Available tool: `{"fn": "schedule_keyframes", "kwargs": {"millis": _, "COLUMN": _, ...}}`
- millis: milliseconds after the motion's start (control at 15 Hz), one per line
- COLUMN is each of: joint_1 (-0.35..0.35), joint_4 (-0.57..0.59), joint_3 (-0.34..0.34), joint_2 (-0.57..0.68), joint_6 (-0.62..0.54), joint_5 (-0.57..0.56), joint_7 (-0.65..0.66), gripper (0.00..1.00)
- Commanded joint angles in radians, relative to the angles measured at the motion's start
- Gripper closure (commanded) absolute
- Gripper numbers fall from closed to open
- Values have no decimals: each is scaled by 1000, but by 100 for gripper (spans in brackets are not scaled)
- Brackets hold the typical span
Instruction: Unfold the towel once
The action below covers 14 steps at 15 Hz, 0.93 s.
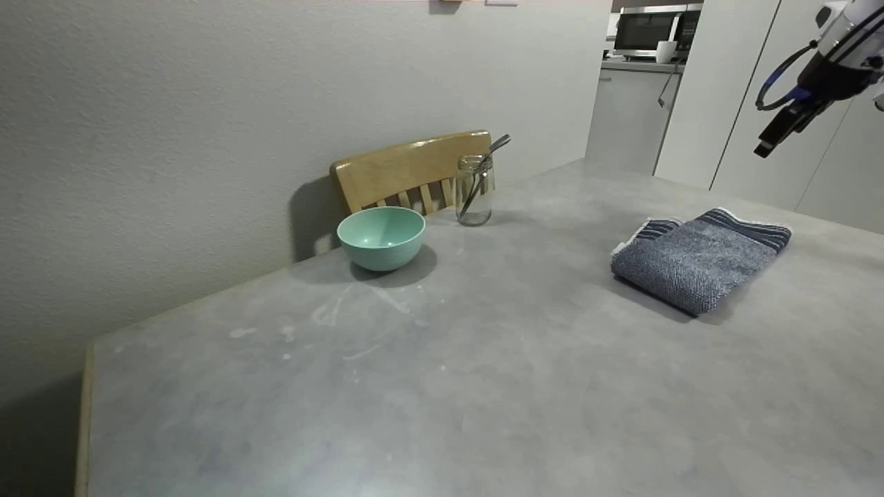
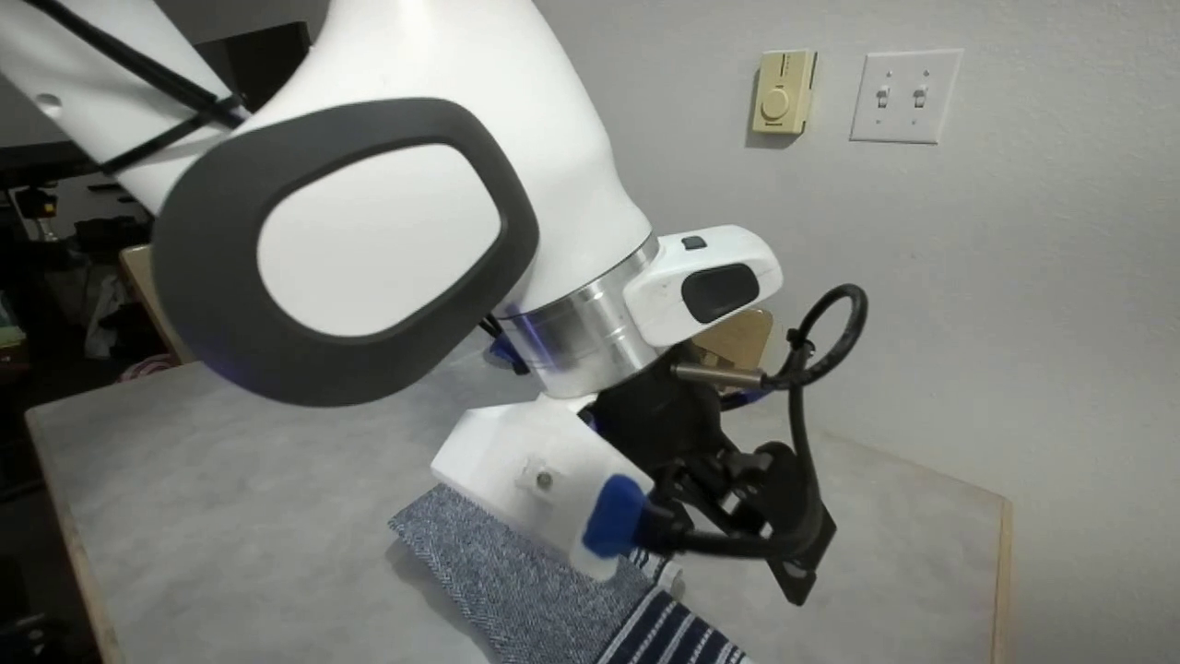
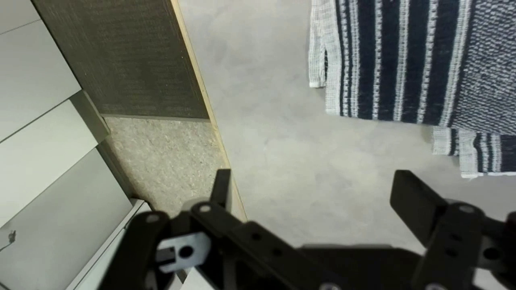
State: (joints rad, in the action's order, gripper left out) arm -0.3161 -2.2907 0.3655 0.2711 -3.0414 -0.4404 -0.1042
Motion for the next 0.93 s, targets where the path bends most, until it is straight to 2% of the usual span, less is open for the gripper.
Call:
{"fn": "schedule_keyframes", "kwargs": {"millis": 0, "joint_1": 7, "joint_4": 76, "joint_3": 30, "joint_2": 90, "joint_6": 11, "joint_5": -2, "joint_7": 33, "gripper": 0}}
{"fn": "schedule_keyframes", "kwargs": {"millis": 200, "joint_1": 12, "joint_4": 115, "joint_3": 36, "joint_2": 143, "joint_6": 16, "joint_5": 62, "joint_7": 1, "gripper": 0}}
{"fn": "schedule_keyframes", "kwargs": {"millis": 267, "joint_1": 17, "joint_4": 70, "joint_3": 39, "joint_2": 100, "joint_6": 0, "joint_5": 62, "joint_7": -8, "gripper": 0}}
{"fn": "schedule_keyframes", "kwargs": {"millis": 600, "joint_1": 21, "joint_4": 83, "joint_3": 41, "joint_2": 120, "joint_6": -3, "joint_5": 71, "joint_7": -8, "gripper": 0}}
{"fn": "schedule_keyframes", "kwargs": {"millis": 867, "joint_1": -30, "joint_4": 105, "joint_3": -14, "joint_2": 153, "joint_6": 35, "joint_5": 131, "joint_7": -43, "gripper": 0}}
